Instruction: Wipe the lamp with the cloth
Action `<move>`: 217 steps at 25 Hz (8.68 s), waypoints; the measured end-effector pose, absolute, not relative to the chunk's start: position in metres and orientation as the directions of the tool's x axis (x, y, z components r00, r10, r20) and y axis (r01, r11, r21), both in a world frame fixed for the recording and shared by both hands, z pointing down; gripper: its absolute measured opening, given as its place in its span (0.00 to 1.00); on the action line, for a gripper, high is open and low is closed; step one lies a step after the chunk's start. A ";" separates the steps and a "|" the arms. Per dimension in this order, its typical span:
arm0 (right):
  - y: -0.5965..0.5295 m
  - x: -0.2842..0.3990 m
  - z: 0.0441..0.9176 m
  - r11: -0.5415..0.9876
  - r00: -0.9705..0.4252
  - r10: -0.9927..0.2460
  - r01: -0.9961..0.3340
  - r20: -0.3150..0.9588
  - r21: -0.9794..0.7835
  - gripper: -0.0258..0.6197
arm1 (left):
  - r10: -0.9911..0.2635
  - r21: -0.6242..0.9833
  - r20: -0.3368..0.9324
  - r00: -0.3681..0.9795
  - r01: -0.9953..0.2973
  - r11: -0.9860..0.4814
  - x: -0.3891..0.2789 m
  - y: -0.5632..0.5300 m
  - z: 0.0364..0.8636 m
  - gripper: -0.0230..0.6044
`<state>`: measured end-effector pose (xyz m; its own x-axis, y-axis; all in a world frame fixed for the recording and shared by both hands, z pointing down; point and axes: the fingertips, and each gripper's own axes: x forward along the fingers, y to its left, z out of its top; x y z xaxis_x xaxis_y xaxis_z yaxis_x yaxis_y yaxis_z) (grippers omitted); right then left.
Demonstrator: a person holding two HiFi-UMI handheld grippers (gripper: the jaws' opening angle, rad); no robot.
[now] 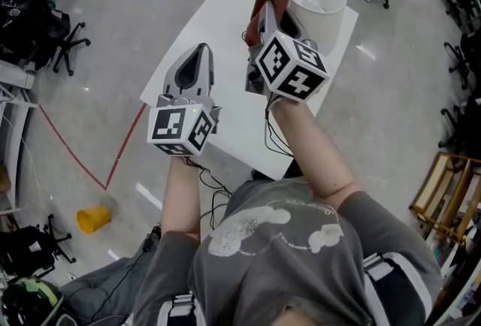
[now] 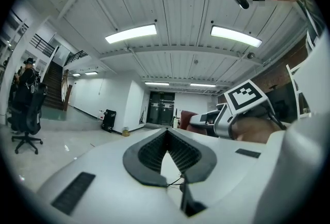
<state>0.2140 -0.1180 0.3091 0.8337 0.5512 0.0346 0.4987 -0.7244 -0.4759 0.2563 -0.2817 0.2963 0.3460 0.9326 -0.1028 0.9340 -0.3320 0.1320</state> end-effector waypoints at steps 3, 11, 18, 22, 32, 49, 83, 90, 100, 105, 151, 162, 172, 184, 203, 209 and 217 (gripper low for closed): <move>-0.114 0.211 0.323 -0.702 0.825 0.561 0.519 0.070 -0.488 0.17 | 0.932 0.144 -0.094 0.350 0.931 -0.335 0.254 -0.280 0.303 0.05; -0.126 0.211 0.373 -0.693 0.837 0.518 0.531 0.175 -0.488 0.17 | 0.928 0.182 -0.056 0.369 0.917 -0.354 0.243 -0.286 0.329 0.05; -0.150 0.213 0.435 -0.695 0.838 0.465 0.545 0.285 -0.470 0.17 | 0.912 0.230 0.015 0.409 0.886 -0.402 0.244 -0.304 0.373 0.05; -0.153 0.202 0.463 -0.695 0.838 0.430 0.545 0.337 -0.469 0.17 | 0.898 0.225 0.048 0.438 0.871 -0.437 0.238 -0.310 0.387 0.05; -0.170 0.176 0.412 -0.811 0.941 0.257 0.333 0.218 -0.481 0.17 | 0.866 0.195 0.003 0.501 0.849 -0.492 0.218 -0.299 0.361 0.05; -0.113 0.135 0.319 -0.894 0.987 0.148 0.158 0.055 -0.419 0.17 | 0.851 0.138 -0.116 0.512 0.857 -0.497 0.159 -0.227 0.294 0.05; -0.092 0.050 0.419 -0.876 0.912 -0.379 -0.300 0.155 -0.377 0.17 | 0.738 0.207 0.043 0.673 0.717 -0.665 0.066 -0.184 0.379 0.05; -0.068 0.060 0.318 -0.874 0.912 -0.408 -0.400 -0.028 -0.276 0.17 | 0.747 0.148 -0.091 0.659 0.750 -0.644 0.070 -0.176 0.304 0.05; -0.042 0.083 0.312 -0.917 0.955 -0.296 -0.289 -0.018 -0.276 0.17 | 0.801 0.177 -0.130 0.585 0.808 -0.562 0.094 -0.181 0.289 0.05; -0.041 0.078 0.337 -0.919 0.957 -0.290 -0.278 0.002 -0.280 0.17 | 0.839 0.211 -0.101 0.535 0.835 -0.508 0.100 -0.177 0.311 0.05; 0.042 0.098 0.309 -0.570 0.602 -0.787 -0.794 -0.138 -0.210 0.17 | 0.449 0.139 -0.068 0.891 0.454 -0.880 0.050 -0.090 0.320 0.05; 0.048 0.133 0.336 -0.653 0.694 -0.718 -0.699 -0.059 -0.292 0.17 | 0.531 0.173 -0.062 0.845 0.533 -0.828 0.085 -0.092 0.325 0.05; 0.076 0.132 0.395 -0.732 0.755 -0.649 -0.587 0.092 -0.345 0.17 | 0.553 0.266 -0.024 0.833 0.539 -0.799 0.088 -0.094 0.358 0.05; 0.093 0.143 0.456 -0.667 0.652 -0.734 -0.640 0.190 -0.382 0.17 | 0.393 0.245 0.023 0.919 0.376 -0.894 0.084 -0.078 0.374 0.05; 0.131 0.162 0.396 -0.359 0.362 -0.931 -0.873 0.055 -0.330 0.17 | 0.101 0.241 -0.049 0.994 0.110 -0.964 0.071 -0.013 0.345 0.05; 0.114 0.164 0.346 -0.218 0.241 -0.969 -0.934 -0.049 -0.282 0.17 | 0.041 0.204 -0.096 0.995 0.060 -0.977 0.069 -0.004 0.318 0.05; 0.078 0.171 0.317 -0.174 0.205 -0.973 -0.952 -0.102 -0.254 0.17 | 0.019 0.206 -0.118 0.993 0.043 -0.978 0.060 -0.014 0.311 0.05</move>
<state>0.1714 0.0775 0.3169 0.2050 -0.9734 -0.1023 -0.9515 -0.1737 -0.2538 0.0602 -0.0140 0.3110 0.9929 0.0186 -0.1175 0.0426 -0.9777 0.2055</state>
